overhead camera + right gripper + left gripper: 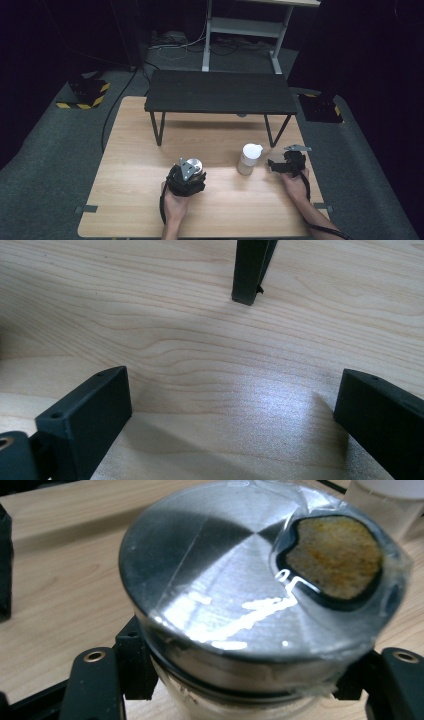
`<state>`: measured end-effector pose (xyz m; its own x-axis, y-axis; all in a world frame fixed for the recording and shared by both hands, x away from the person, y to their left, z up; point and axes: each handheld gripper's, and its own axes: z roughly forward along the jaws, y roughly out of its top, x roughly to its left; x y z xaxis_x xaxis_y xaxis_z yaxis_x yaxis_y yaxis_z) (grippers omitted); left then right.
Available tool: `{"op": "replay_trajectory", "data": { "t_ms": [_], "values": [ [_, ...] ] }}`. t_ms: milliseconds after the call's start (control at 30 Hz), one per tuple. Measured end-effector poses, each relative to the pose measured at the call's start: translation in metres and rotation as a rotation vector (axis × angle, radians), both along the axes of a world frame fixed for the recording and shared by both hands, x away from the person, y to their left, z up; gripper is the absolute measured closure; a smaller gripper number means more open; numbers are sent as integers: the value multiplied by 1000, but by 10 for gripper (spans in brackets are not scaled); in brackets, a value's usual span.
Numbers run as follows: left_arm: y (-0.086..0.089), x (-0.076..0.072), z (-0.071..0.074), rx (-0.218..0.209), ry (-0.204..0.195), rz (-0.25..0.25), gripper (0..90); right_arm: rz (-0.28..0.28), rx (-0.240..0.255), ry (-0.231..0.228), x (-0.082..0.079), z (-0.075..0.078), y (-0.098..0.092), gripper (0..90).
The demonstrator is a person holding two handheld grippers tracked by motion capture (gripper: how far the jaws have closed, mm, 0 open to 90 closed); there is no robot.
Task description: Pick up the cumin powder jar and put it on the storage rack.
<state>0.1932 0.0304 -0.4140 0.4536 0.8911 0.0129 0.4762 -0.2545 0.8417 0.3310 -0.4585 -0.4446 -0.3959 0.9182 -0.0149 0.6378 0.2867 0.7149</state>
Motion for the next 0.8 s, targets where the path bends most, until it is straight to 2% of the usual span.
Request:
{"op": "replay_trajectory", "data": {
  "t_ms": [133,167,400,467,567,800],
  "values": [
    [2,4,12,-9,2,-18,315,0,0,0,0,0,0,13],
    [3,6,20,-8,4,-29,315,0,0,0,0,0,0,13],
    [1,12,37,-19,5,-47,315,0,0,-1,0,0,0,13],
    [-1,17,47,7,6,-74,315,0,0,-1,0,0,0,13],
    [-2,20,53,7,5,-89,315,-1,-1,-1,0,0,0,13],
    [-5,36,75,3,13,-129,315,-2,0,0,0,0,0,13]
  ]
}}
